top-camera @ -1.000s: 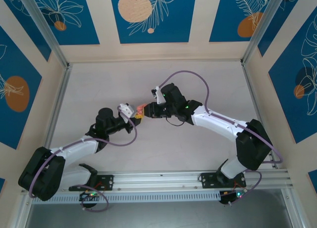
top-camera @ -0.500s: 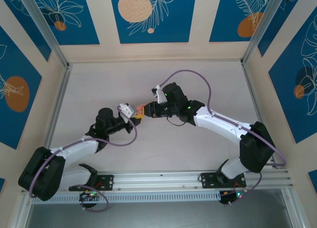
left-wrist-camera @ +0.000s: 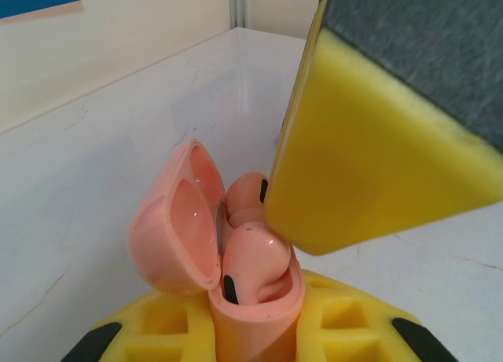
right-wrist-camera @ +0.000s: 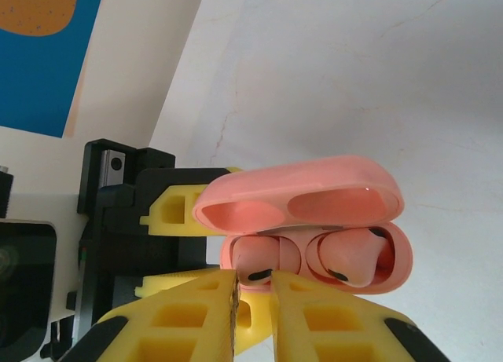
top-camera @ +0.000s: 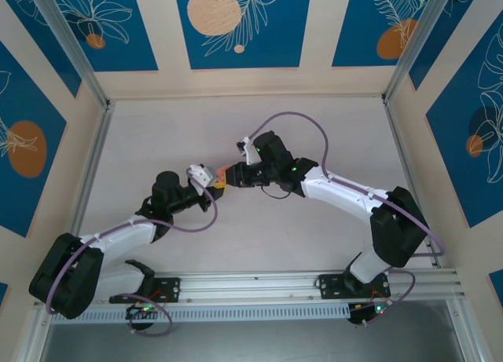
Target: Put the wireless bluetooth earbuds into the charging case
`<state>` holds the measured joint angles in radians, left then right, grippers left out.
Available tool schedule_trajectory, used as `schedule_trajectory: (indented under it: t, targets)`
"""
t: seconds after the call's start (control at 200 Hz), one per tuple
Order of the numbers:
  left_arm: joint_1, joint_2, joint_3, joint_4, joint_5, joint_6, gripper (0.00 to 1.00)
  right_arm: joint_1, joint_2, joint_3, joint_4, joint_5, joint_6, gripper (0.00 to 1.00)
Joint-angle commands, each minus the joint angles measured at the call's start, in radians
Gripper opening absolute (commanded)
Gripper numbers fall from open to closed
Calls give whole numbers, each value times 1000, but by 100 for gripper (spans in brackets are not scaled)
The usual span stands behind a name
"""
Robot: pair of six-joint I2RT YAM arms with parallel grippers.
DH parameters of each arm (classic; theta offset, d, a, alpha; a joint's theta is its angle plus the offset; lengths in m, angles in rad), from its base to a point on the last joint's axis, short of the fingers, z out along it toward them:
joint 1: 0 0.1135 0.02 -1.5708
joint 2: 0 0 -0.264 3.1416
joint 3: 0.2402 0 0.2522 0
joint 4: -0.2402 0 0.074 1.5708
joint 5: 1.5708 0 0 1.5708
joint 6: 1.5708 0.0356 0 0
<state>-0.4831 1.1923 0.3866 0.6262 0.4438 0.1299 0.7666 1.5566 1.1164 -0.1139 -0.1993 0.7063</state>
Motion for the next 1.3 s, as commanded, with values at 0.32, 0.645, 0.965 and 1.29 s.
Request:
schedule_trajectory:
  t: [0.32, 0.645, 0.965, 1.29]
  targets:
    - [-16, -12, 29, 17, 52, -4, 17, 5, -28, -3, 21, -5, -38, 21]
    - [-15, 22, 43, -13, 71, 6, 17, -22, -140, -90, 43, 58, -104, 36]
    - [-17, 48, 58, -19, 114, 3, 17, -137, -267, -216, 106, 49, -174, 58]
    - [-17, 61, 76, -6, 266, -10, 17, -311, -320, -293, 187, -239, -265, 62]
